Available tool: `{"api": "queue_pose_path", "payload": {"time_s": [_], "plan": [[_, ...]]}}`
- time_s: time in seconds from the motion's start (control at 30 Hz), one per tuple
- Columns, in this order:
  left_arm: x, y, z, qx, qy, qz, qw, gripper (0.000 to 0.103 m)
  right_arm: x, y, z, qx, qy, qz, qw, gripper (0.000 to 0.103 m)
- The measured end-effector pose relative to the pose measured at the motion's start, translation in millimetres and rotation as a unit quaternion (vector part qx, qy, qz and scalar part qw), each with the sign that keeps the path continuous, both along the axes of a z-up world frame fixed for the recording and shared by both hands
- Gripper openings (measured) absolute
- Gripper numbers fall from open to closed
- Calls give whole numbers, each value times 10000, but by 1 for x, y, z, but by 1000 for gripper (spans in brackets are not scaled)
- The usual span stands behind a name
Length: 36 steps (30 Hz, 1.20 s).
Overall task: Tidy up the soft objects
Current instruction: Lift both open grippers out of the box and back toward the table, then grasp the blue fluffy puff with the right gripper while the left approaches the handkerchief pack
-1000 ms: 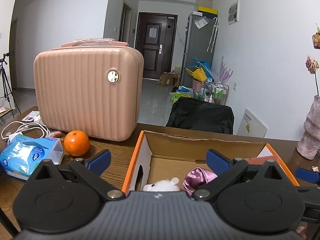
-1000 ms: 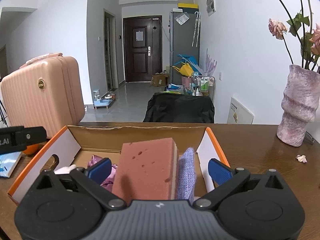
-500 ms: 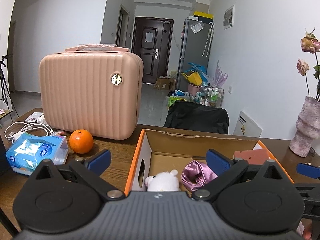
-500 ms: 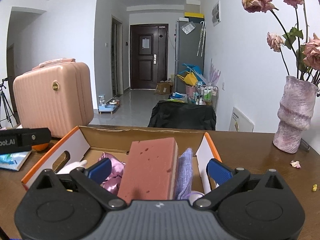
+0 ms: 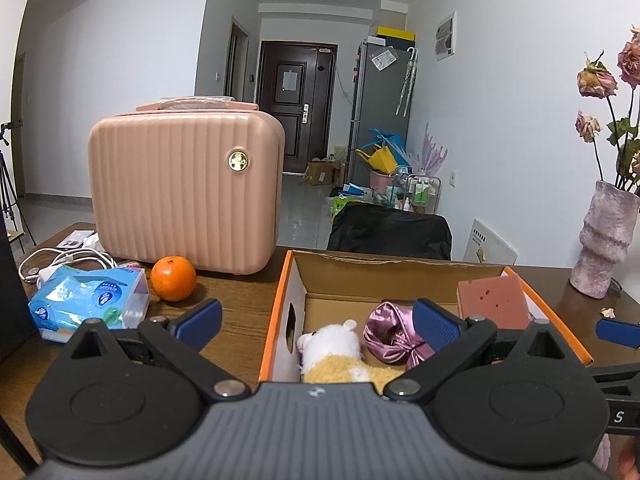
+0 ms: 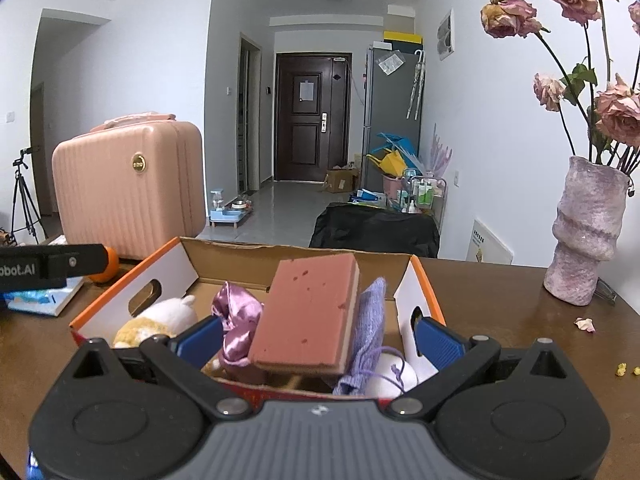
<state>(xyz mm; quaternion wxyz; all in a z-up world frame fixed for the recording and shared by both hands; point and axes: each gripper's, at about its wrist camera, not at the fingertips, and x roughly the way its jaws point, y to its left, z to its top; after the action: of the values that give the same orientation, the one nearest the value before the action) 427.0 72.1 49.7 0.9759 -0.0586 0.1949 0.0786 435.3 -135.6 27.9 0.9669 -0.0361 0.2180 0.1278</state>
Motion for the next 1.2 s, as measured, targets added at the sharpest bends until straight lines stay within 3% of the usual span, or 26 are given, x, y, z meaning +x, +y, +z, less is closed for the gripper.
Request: {"api": "queue_pose_path", "payload": {"time_s": [1.2], "plan": [[-103,-10,-28,53,161,-219,9996,103,-97,-24,-30,7,-29,177,9998,103]]}}
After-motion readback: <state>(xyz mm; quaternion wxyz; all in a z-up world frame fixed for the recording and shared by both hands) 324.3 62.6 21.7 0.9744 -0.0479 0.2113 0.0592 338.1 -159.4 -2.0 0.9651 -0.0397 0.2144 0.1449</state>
